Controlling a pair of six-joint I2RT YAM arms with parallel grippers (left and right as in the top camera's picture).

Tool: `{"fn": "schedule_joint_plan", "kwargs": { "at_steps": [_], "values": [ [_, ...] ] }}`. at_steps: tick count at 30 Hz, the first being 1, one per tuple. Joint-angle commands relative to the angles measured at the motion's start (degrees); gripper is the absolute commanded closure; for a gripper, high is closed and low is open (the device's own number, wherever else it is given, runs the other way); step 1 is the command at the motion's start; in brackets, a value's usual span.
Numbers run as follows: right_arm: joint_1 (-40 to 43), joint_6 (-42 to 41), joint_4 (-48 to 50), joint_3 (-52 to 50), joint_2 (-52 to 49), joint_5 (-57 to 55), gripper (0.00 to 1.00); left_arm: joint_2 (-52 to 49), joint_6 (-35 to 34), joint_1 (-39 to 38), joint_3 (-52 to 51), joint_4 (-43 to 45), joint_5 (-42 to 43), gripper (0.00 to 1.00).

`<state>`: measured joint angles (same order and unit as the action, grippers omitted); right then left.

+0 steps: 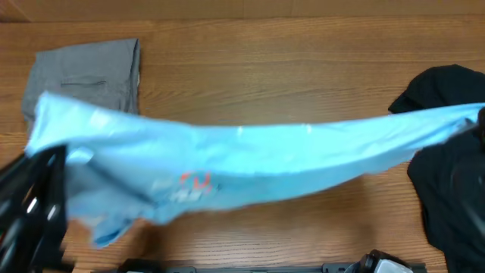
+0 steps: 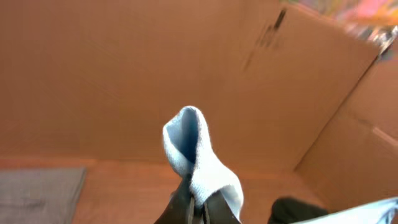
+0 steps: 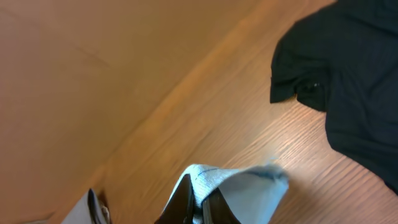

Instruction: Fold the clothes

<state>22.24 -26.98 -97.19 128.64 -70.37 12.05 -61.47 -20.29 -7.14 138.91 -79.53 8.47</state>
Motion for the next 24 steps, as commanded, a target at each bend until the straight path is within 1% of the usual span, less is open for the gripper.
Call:
{"fn": "schedule_joint_plan", "kwargs": {
  "at_steps": [1, 6, 10, 13, 17, 24],
  "values": [
    [-0.04, 0.39, 0.13, 1.36, 4.07, 0.72, 0.96, 0.13, -2.73, 0.0, 4.52, -1.97, -2.34, 0.96],
    [-0.07, 0.42, 0.13, 1.36, 8.04, 1.22, 0.96, 0.15, -3.89, 0.0, 8.87, -5.88, -2.49, 0.96],
    [-0.07, 0.44, 0.13, 1.36, 9.33, 4.39, 0.96, 0.11, -4.17, 0.0, 9.01, -7.65, -2.91, 0.96],
    [-0.07, 0.17, 0.13, 0.96, 9.33, 5.42, 0.96, -0.22, -4.17, 0.0, 8.22, -8.96, -4.96, 0.96],
    [-0.07, 0.2, 0.13, -1.14, 9.11, 5.33, 0.96, -1.64, -4.17, 0.0, 5.29, -10.03, -6.56, 0.96],
    [-0.07, 0.24, 0.15, -6.32, 5.81, 3.3, 0.96, -7.85, -4.33, 0.0, -4.59, -9.88, -6.54, 0.96]
  ]
}}
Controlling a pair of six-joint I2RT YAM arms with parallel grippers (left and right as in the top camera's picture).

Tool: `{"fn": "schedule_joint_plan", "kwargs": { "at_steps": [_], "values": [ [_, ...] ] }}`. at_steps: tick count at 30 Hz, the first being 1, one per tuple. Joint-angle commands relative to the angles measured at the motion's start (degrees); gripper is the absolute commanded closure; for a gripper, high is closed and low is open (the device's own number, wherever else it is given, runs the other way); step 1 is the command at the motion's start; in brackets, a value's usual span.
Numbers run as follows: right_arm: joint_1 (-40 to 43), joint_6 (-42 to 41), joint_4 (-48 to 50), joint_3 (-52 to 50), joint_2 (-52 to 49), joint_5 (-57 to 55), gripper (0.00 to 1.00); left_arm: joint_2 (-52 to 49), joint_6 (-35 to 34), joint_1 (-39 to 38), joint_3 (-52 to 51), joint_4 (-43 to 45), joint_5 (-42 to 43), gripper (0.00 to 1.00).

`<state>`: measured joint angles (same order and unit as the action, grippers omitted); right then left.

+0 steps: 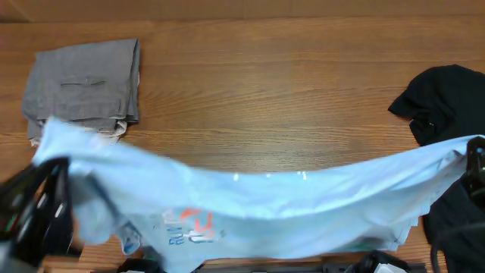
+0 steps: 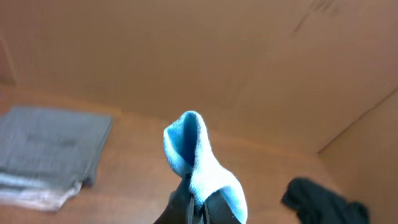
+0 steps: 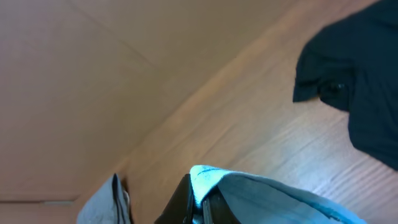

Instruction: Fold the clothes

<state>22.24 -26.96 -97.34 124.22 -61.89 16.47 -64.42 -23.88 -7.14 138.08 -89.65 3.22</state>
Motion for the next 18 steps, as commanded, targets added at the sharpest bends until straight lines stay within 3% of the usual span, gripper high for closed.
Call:
{"fn": "schedule_joint_plan", "kwargs": {
  "at_steps": [1, 10, 18],
  "values": [
    [-0.04, 0.22, 0.31, -2.47, -3.54, -1.81, 0.96, -5.97, -0.92, 0.0, -4.94, 0.39, -1.29, 0.96],
    [-0.15, 0.94, 4.09, -6.8, -22.08, -4.39, 0.96, -21.0, -1.09, 0.0, -18.56, 11.85, -1.01, 0.96],
    [-3.52, 1.7, 21.57, -6.97, -43.6, -3.34, 0.96, -39.95, -1.49, -0.02, -23.96, 29.86, -0.63, 0.96]
  ]
}}
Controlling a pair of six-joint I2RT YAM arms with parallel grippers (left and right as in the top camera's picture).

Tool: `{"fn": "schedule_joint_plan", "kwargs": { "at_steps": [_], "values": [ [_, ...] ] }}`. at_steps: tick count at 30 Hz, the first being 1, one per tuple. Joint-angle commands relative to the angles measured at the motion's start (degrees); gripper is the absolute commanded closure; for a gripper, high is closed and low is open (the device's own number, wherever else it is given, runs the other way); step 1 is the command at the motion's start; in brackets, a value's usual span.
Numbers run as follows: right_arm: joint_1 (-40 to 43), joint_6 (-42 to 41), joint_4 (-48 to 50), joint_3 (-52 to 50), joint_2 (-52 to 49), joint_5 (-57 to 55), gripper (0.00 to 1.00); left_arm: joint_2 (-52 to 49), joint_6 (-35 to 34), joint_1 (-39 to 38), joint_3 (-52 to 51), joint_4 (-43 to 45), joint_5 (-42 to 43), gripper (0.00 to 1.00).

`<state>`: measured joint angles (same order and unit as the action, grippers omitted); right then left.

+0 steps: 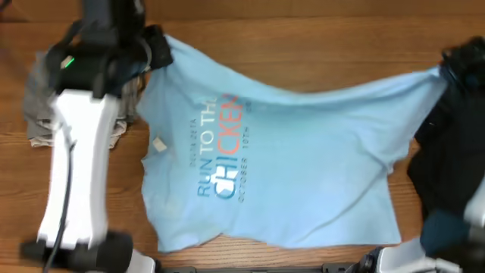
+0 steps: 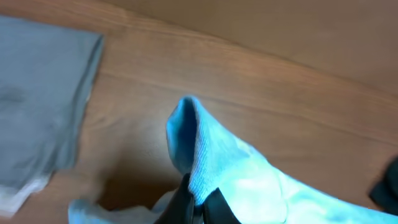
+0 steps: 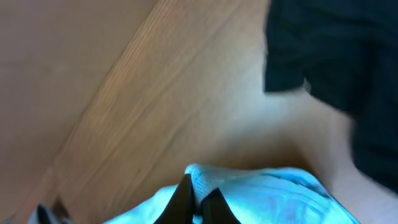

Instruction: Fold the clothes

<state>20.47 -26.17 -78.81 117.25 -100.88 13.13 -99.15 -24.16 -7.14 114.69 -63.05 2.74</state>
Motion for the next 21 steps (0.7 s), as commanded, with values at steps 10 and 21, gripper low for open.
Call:
{"fn": "schedule_joint_plan", "kwargs": {
  "at_steps": [10, 21],
  "values": [
    [-8.68, 1.03, 39.15, 0.02, -32.92, -1.18, 0.82, -32.89, -1.14, 0.0, -0.57, 33.09, -0.04, 0.79],
    [-7.69, 7.37, 46.9, 6.45, -34.21, 2.62, 0.06, -32.33, 1.88, 3.37, 4.07, 44.06, 13.86, 0.12]
  ]
}}
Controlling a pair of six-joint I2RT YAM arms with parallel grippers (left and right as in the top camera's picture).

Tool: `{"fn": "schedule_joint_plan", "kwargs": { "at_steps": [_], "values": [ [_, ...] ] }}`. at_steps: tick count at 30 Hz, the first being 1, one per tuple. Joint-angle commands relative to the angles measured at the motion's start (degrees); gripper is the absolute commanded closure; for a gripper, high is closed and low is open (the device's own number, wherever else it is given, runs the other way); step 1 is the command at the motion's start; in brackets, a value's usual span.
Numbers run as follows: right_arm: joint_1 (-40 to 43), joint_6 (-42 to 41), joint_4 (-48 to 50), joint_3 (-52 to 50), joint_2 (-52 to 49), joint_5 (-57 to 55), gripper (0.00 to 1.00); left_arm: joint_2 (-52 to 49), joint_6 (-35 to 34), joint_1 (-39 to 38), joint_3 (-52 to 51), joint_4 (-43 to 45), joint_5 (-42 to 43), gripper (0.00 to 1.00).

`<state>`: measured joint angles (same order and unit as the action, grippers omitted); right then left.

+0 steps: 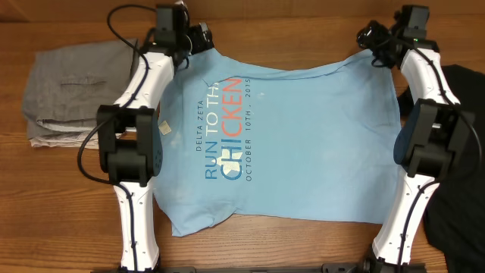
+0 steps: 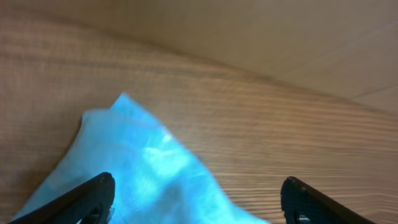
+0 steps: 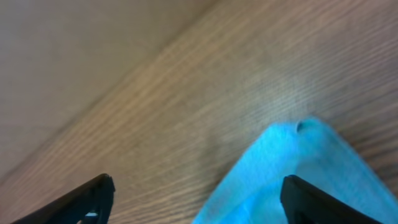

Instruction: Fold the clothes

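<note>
A light blue T-shirt (image 1: 288, 129) with red and blue print lies spread flat on the wooden table, print up. My left gripper (image 1: 201, 36) stands open over the shirt's far left corner (image 2: 140, 165), its two dark fingers (image 2: 90, 198) wide apart on either side of the cloth. At the far right corner (image 3: 298, 168) my right gripper (image 1: 373, 39) is open too, with its fingers (image 3: 311, 199) spread. Neither holds the cloth. In the wrist views the left gripper (image 2: 199, 199) and right gripper (image 3: 199, 199) show only their fingertips at the bottom edge.
A folded grey garment (image 1: 72, 83) lies at the far left of the table. A black garment (image 1: 462, 152) lies heaped at the right edge. A cardboard wall (image 2: 186, 25) stands behind the table's far edge.
Both grippers were shut on the shirt's far corners with the cloth still partly lifted. Now both are open, and the shirt lies flat with its corners on the table.
The shirt first hung stretched in the air between both shut grippers, bunched, over the middle of the table. Then it hung nearer the front edge. Then it was spread over the table, corners held far out. Now it lies flat, released.
</note>
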<state>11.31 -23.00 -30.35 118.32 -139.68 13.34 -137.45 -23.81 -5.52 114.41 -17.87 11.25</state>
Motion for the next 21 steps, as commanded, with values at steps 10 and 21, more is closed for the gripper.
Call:
{"fn": "schedule_joint_plan", "kwargs": {
  "at_steps": [10, 21],
  "values": [
    [2.32, 5.29, -33.18, 15.78, 9.22, 4.79, 0.61, 17.33, 1.51, 1.49, 6.36, -31.89, 4.68, 0.96],
    [-3.89, 18.99, -48.61, 14.95, 8.74, 8.68, 0.96, 15.13, -1.11, 0.9, 4.68, -51.84, -1.11, 0.96]
  ]
}}
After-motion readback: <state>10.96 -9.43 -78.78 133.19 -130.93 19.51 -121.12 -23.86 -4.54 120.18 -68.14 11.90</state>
